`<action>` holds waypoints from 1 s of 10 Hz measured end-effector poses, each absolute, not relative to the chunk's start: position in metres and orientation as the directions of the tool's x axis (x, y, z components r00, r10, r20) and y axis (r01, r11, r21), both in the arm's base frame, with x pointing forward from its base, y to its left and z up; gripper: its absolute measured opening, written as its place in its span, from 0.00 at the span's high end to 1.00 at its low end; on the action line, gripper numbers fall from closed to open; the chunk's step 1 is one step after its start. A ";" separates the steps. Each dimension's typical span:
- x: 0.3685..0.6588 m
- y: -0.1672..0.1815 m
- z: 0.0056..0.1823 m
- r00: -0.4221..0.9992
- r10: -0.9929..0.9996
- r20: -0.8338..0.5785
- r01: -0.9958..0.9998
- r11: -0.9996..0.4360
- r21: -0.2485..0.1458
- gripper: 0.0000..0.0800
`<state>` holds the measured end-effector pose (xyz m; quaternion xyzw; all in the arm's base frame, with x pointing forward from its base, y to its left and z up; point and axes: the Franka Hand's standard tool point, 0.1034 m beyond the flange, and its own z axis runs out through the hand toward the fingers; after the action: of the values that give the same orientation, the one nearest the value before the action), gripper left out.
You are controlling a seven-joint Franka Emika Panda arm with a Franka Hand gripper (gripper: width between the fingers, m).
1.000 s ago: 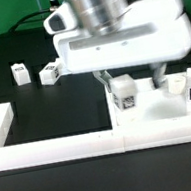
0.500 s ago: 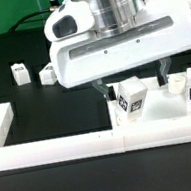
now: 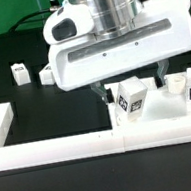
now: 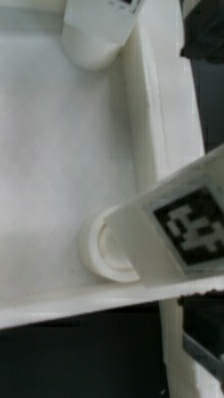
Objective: Assemble square table
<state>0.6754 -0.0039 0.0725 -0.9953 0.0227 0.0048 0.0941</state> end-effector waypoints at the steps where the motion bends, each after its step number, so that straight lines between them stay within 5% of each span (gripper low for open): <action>1: 0.676 -0.007 0.072 0.999 -0.039 -0.016 -0.041 -0.982 -0.185 0.19; 3: 0.677 -0.007 0.072 0.999 -0.033 -0.013 -0.035 -0.982 -0.185 0.19; 5: 0.677 -0.007 0.072 0.998 -0.055 -0.017 -0.057 -0.981 -0.185 0.52; 7: 0.676 -0.015 0.071 0.989 -0.143 -0.034 -0.146 -0.974 -0.171 0.62; 10: 0.678 -0.017 0.072 0.936 -0.349 -0.052 -0.353 -0.922 -0.159 0.62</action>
Offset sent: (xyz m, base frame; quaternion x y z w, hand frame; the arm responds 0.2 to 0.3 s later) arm 0.0000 0.0000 0.0000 0.0000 0.0000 0.0000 1.0000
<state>0.6777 -0.0175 0.0718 -0.9803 0.1789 0.0116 0.0831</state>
